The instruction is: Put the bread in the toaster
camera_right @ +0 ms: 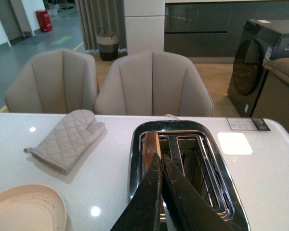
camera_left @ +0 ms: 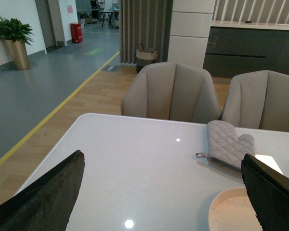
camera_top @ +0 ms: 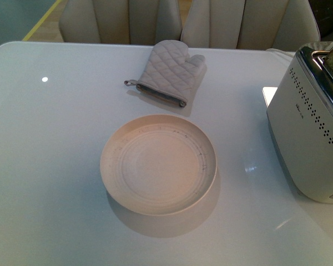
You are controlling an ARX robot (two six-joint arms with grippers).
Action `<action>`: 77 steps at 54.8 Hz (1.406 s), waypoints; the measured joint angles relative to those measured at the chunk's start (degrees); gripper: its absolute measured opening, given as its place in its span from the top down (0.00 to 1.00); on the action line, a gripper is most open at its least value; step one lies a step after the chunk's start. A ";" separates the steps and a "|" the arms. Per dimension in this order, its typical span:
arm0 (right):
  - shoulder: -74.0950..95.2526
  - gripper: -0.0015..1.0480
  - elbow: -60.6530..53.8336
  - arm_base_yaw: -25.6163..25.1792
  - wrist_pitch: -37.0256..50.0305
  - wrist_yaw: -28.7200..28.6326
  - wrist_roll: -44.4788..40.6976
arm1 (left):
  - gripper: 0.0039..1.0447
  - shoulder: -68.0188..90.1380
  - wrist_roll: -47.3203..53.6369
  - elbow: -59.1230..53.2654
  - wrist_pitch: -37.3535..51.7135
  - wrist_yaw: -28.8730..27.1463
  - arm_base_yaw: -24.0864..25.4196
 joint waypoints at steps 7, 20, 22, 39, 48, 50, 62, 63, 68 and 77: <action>-3.13 0.98 -1.14 0.00 -1.90 0.02 0.02 | 0.07 0.00 0.00 0.00 0.00 0.02 0.00; -8.85 0.98 -2.82 0.00 -5.88 0.02 0.02 | 0.07 0.00 0.00 0.00 0.00 0.00 0.00; -9.53 0.98 -2.95 0.00 -6.43 0.02 0.00 | 0.07 0.00 0.00 0.00 0.00 0.00 0.00; -15.65 0.98 -4.00 0.00 -9.94 0.04 0.00 | 0.07 0.00 0.02 0.00 -0.02 0.00 0.00; -18.71 0.98 -4.00 0.00 -12.98 0.04 0.00 | 0.07 0.00 0.02 0.00 -0.02 0.00 0.00; -19.21 0.98 -4.00 0.00 -13.49 0.04 0.00 | 0.07 0.00 0.02 0.00 -0.02 0.00 0.00; -27.71 0.98 -3.98 0.00 -23.85 -0.09 -0.02 | 0.07 0.00 0.02 0.00 -0.02 0.02 0.00; -29.22 0.98 -3.98 0.00 -25.49 0.07 0.02 | 0.07 0.00 0.02 0.00 -0.02 0.00 0.00; -32.35 0.98 -3.98 0.00 -27.02 0.09 0.00 | 0.07 0.00 0.02 0.00 -0.02 0.00 0.00; -32.50 0.98 -3.98 0.00 -27.12 0.09 0.00 | 0.07 0.00 0.02 0.00 -0.02 0.00 0.00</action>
